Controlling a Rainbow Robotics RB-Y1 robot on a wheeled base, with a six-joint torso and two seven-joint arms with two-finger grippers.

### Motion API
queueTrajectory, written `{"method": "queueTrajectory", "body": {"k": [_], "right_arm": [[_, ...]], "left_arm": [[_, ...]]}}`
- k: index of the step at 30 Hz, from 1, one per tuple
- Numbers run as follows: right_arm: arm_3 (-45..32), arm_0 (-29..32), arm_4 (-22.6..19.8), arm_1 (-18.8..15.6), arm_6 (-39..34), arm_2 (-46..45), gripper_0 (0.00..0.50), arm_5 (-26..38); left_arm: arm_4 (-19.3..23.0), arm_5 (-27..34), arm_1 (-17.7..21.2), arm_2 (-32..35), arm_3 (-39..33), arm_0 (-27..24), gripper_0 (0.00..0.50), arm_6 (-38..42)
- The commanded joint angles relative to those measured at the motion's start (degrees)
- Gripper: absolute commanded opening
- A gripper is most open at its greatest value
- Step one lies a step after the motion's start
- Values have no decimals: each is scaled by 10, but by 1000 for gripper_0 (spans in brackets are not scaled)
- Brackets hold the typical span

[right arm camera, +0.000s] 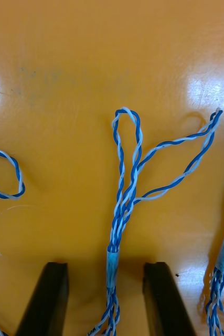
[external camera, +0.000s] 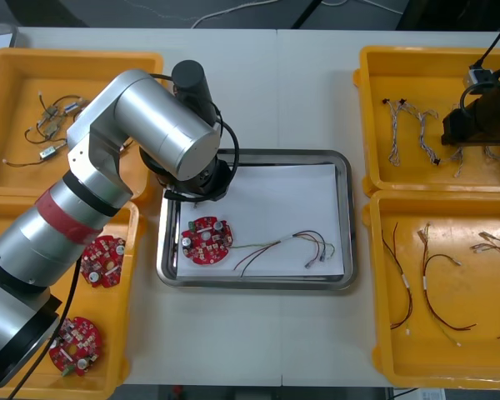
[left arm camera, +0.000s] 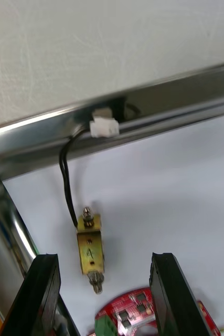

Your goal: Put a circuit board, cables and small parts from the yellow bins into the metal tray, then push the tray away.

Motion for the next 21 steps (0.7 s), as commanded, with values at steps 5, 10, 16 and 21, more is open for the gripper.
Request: {"method": "queueTrajectory", "body": {"k": [5, 10, 16, 21], "right_arm": [[7, -14, 0, 10, 39, 11, 0, -4], [0, -14, -2, 9, 48, 9, 0, -3], [-57, -14, 4, -6, 64, 2, 0, 32], [-110, -14, 7, -21, 103, -21, 0, 78]], "left_arm": [[48, 94, -3, 58, -62, -43, 500, 4], [82, 153, 8, 100, -91, -69, 500, 12], [113, 153, 33, 134, -106, -89, 500, 9], [143, 153, 69, 147, -115, -89, 500, 1]]}}
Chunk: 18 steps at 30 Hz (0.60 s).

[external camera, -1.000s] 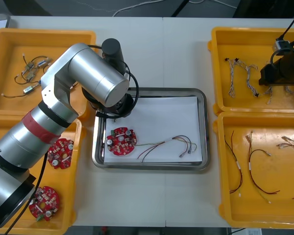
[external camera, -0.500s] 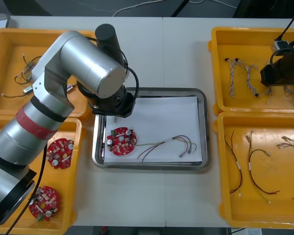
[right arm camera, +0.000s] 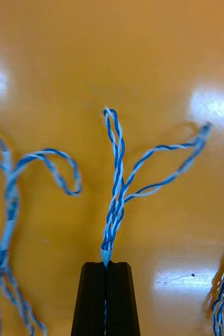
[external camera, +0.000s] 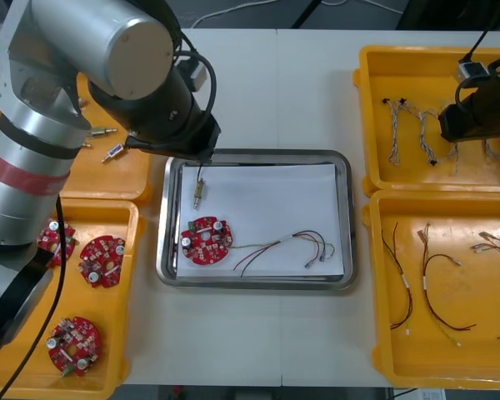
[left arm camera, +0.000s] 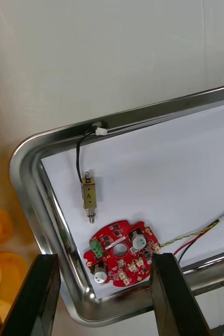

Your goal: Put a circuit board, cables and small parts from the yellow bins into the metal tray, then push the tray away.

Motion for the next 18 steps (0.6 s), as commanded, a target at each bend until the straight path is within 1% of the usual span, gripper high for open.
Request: {"method": "queueTrajectory", "body": {"k": [1, 5, 7, 11, 15, 17, 18], "right_arm": [[-58, -14, 6, -21, 75, -37, 0, 35], [-80, -14, 6, -25, 135, -85, 0, 73], [-93, -14, 6, -28, 154, -95, 0, 91], [-127, -14, 6, -36, 188, -110, 0, 135], [-168, -14, 4, -39, 228, -148, 0, 211], [-174, -14, 2, -39, 231, -153, 0, 220], [-186, -13, 1, -39, 245, -170, 0, 250]], "left_arm": [[32, 5, 54, 28, -31, -26, 500, -1], [63, 5, 84, 52, -34, -23, 500, -13], [69, 5, 96, 61, -34, -19, 500, -17], [69, 5, 118, 79, -34, 0, 500, -22], [70, 5, 149, 122, -35, 43, 500, -27], [71, 5, 152, 127, -34, 48, 500, -28], [71, 5, 162, 139, -36, 63, 500, -34]]}}
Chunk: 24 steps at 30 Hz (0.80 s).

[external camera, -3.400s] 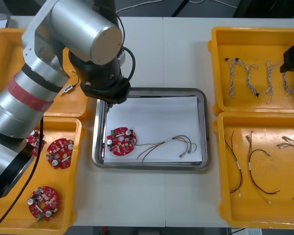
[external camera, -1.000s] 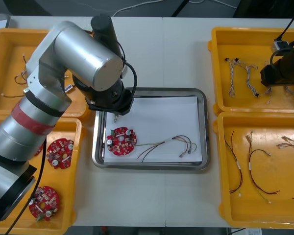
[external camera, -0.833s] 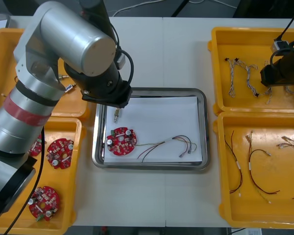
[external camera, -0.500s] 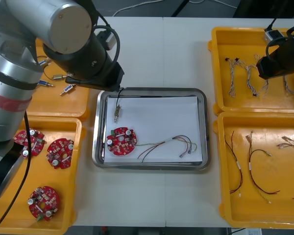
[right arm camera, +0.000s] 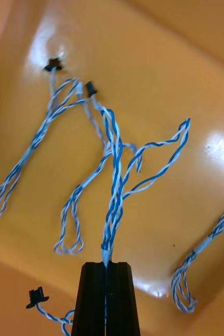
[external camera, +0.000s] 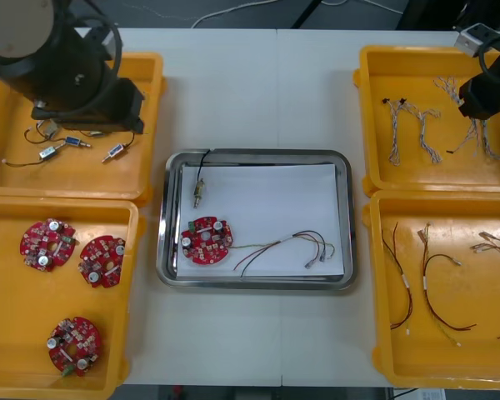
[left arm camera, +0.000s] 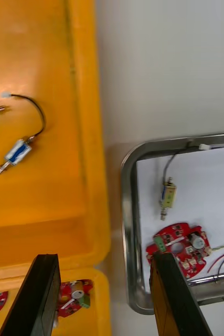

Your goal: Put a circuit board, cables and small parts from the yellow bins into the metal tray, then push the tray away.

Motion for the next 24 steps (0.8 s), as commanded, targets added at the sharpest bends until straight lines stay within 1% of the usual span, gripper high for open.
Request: {"method": "queueTrajectory", "body": {"k": [1, 3, 7, 12, 14, 16, 20, 24], "right_arm": [[-50, -13, -2, -26, 39, -64, 0, 61], [-63, -14, -7, -26, 46, -77, 0, 93], [-92, -14, -11, -25, 47, -86, 0, 139], [-147, -13, -13, -16, 48, -85, 0, 185], [-164, -13, -17, -6, 50, -84, 0, 190], [-189, -13, -25, 12, 51, -81, 0, 190], [-234, -13, -37, 37, 50, -64, 0, 190], [-289, -13, -49, 65, 45, -19, 0, 190]], "left_arm": [[5, 4, 50, 50, -27, 47, 500, -37], [-3, -11, 58, 57, -39, 67, 500, -42], [-29, -39, 61, 70, -60, 102, 500, -47], [-62, -85, 61, 74, -61, 139, 500, -56], [-75, -107, 61, 74, -61, 152, 500, -60], [-90, -131, 61, 75, -61, 168, 500, -65], [-113, -140, 61, 75, -60, 177, 500, -70], [-132, -153, 61, 76, -61, 187, 500, -71]]}}
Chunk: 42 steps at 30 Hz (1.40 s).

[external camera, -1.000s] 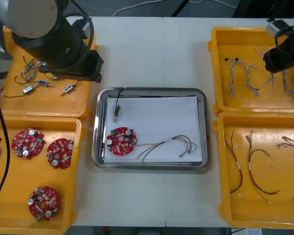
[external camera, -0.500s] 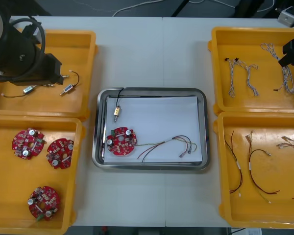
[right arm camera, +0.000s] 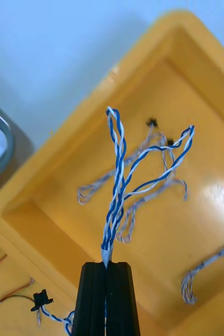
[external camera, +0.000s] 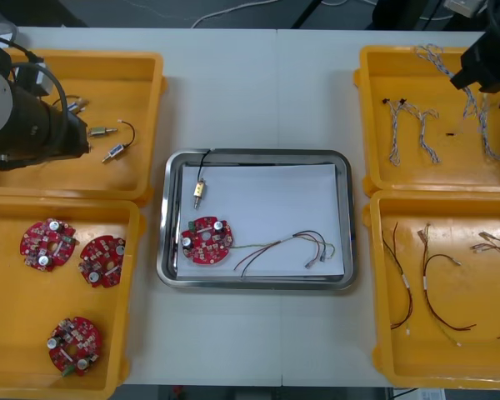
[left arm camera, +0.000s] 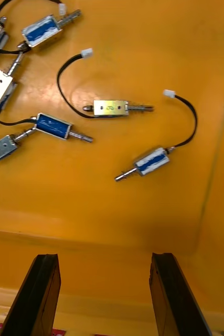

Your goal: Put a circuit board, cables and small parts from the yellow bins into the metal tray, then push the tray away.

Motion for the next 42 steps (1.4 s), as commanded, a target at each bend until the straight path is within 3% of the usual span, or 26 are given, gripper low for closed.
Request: {"method": "queueTrajectory", "body": {"k": [1, 11, 19, 27, 36, 42], "right_arm": [[-74, -13, -16, 37, 11, 59, 0, 2], [-153, -13, -25, 104, 3, 175, 0, 2], [-160, -13, -33, 124, 20, 263, 0, -27], [-143, -12, -38, 124, 48, 375, 0, -106], [-108, -12, -46, 112, 74, 472, 0, -186], [-102, -12, -51, 93, 86, 518, 0, -214]], "left_arm": [[-22, -26, 22, 17, -17, 18, 500, -71], [-27, -34, 22, 19, -15, 22, 500, -80], [-21, -38, 21, 22, -8, 21, 500, -142], [36, -41, 23, 45, 50, 3, 500, -270], [45, -37, 23, 45, 123, -40, 500, -374], [26, -37, 24, 47, 196, -85, 500, -433]]}}
